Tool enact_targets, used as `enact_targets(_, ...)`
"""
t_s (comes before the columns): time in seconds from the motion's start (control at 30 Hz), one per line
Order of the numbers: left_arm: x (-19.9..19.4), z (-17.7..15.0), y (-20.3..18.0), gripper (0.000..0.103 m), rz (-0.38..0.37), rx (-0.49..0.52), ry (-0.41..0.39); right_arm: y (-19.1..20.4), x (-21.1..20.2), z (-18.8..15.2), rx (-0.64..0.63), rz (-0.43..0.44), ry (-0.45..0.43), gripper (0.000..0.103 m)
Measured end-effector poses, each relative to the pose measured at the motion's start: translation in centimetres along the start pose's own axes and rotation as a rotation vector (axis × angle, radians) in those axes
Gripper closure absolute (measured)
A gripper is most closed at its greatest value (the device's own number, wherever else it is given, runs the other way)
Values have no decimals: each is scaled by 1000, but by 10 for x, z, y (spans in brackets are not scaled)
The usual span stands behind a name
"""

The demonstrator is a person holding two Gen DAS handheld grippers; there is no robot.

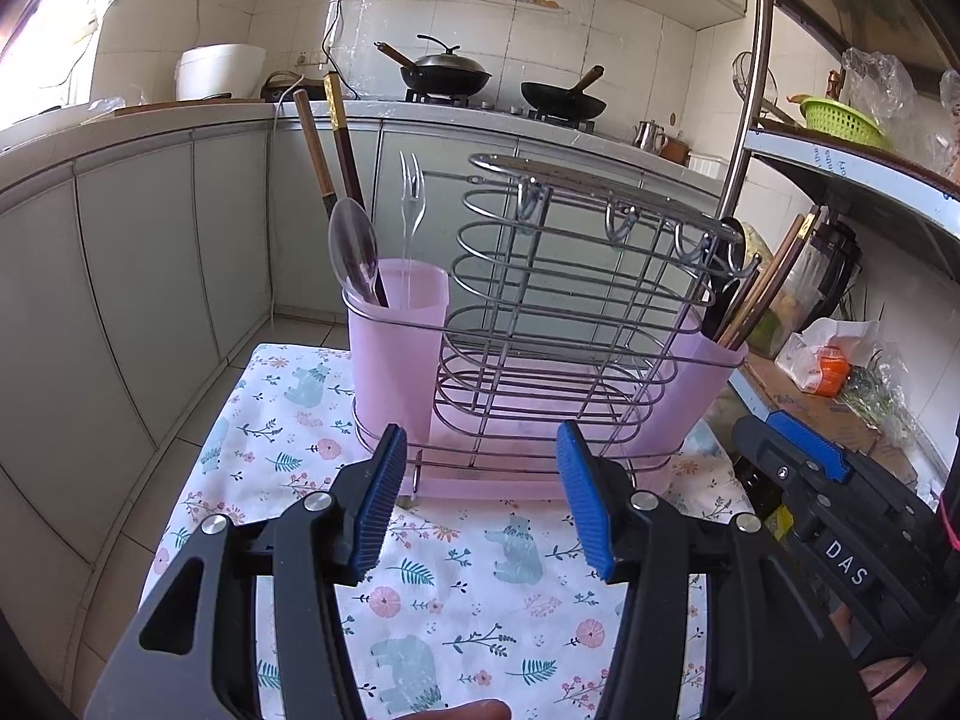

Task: Organize utensils

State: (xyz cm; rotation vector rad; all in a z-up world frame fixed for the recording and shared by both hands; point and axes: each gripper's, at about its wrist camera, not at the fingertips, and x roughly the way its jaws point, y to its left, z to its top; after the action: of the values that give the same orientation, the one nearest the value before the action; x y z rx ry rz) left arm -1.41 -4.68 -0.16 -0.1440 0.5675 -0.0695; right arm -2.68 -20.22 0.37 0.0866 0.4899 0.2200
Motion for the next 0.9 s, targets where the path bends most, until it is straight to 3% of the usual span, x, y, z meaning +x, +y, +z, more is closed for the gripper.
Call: enact_targets(0.9, 3, -5, -2, 51, -2, 14, 8, 3, 5, -3, -2, 4, 18, 66)
